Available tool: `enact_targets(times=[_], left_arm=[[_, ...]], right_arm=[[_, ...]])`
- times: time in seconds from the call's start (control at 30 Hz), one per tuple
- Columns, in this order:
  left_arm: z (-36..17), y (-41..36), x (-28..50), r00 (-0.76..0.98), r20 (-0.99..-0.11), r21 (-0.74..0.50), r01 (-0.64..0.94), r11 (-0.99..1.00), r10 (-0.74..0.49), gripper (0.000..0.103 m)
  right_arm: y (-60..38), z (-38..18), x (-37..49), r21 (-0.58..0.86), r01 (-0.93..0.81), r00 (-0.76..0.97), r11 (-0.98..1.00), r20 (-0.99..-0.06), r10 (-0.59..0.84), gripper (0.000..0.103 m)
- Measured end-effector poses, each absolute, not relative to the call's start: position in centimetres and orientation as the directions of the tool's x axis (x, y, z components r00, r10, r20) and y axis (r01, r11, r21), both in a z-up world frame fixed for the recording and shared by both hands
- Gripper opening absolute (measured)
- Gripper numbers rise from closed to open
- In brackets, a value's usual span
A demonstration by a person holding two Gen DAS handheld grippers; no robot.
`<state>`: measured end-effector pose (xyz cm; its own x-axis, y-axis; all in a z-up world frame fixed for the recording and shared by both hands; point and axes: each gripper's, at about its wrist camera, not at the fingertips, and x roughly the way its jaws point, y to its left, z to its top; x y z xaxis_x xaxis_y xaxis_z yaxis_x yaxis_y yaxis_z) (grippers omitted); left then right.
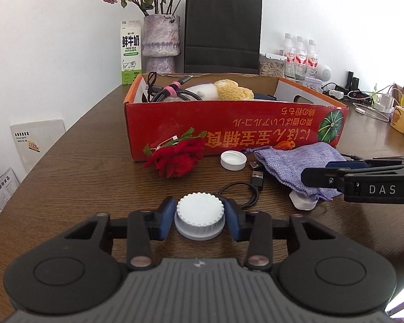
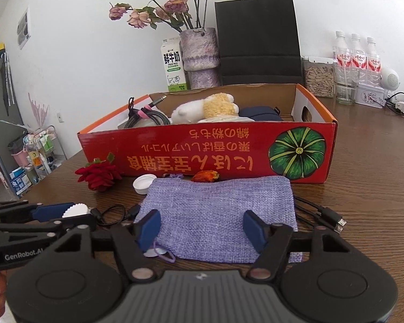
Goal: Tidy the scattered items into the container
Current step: 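Grasp the large white lid with the left tool while the right tool grasps the purple cloth bag, then lift the lid and purple bag into the box and open both tools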
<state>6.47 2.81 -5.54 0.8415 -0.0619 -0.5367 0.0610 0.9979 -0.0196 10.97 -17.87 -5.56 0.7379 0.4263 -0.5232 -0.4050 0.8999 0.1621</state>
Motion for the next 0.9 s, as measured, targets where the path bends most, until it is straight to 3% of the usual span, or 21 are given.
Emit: enact_targets(times=[0.07, 0.1, 0.33, 0.4, 0.43, 0.47, 0.5, 0.63, 0.8, 0.9], left_arm=[[-5.6, 2.7, 6.4, 0.844, -0.533, -0.014, 0.059, 0.998, -0.058, 0.042], [-5.6, 2.7, 6.4, 0.845, -0.532, -0.013, 0.059, 0.998, -0.056, 0.042], [-5.7, 2.6, 6.3, 0.849, -0.525, -0.008, 0.058, 0.998, -0.053, 0.042], [-5.8, 2.7, 6.3, 0.849, -0.526, -0.010, 0.057, 0.998, -0.054, 0.042], [-5.7, 2.7, 6.3, 0.849, -0.526, -0.010, 0.056, 0.998, -0.053, 0.042], [-5.7, 2.7, 6.3, 0.849, -0.526, -0.012, 0.052, 0.999, -0.050, 0.042], [-5.7, 2.9, 6.3, 0.849, -0.527, -0.014, 0.046, 0.999, -0.046, 0.042], [-5.7, 3.2, 6.3, 0.849, -0.527, -0.014, 0.030, 0.999, -0.033, 0.042], [-5.8, 4.0, 6.0, 0.852, -0.523, -0.016, 0.018, 1.000, -0.024, 0.041], [-5.8, 4.3, 6.0, 0.855, -0.518, -0.019, 0.010, 1.000, -0.018, 0.042]], right_arm=[[-17.7, -5.7, 10.9, 0.150, -0.389, 0.742, 0.909, -0.533, 0.406, 0.017], [-17.9, -5.8, 11.0, 0.157, -0.384, 0.743, 0.910, -0.533, 0.405, 0.011], [-18.4, -5.8, 10.9, 0.166, -0.373, 0.751, 0.913, -0.523, 0.402, 0.006], [-18.7, -5.6, 10.6, 0.172, -0.337, 0.781, 0.926, -0.497, 0.377, 0.020], [-18.7, -5.3, 10.4, 0.166, -0.329, 0.794, 0.929, -0.483, 0.368, 0.061], [-18.6, -5.1, 10.1, 0.154, -0.335, 0.804, 0.930, -0.467, 0.367, 0.095], [-18.2, -4.7, 9.8, 0.128, -0.350, 0.815, 0.928, -0.446, 0.369, 0.103], [-16.0, -4.1, 10.5, 0.046, -0.381, 0.808, 0.923, -0.470, 0.357, 0.102], [-14.6, -5.2, 12.3, 0.045, -0.384, 0.749, 0.922, -0.570, 0.339, 0.101], [-14.7, -5.6, 12.3, 0.067, -0.380, 0.736, 0.923, -0.582, 0.345, 0.089]])
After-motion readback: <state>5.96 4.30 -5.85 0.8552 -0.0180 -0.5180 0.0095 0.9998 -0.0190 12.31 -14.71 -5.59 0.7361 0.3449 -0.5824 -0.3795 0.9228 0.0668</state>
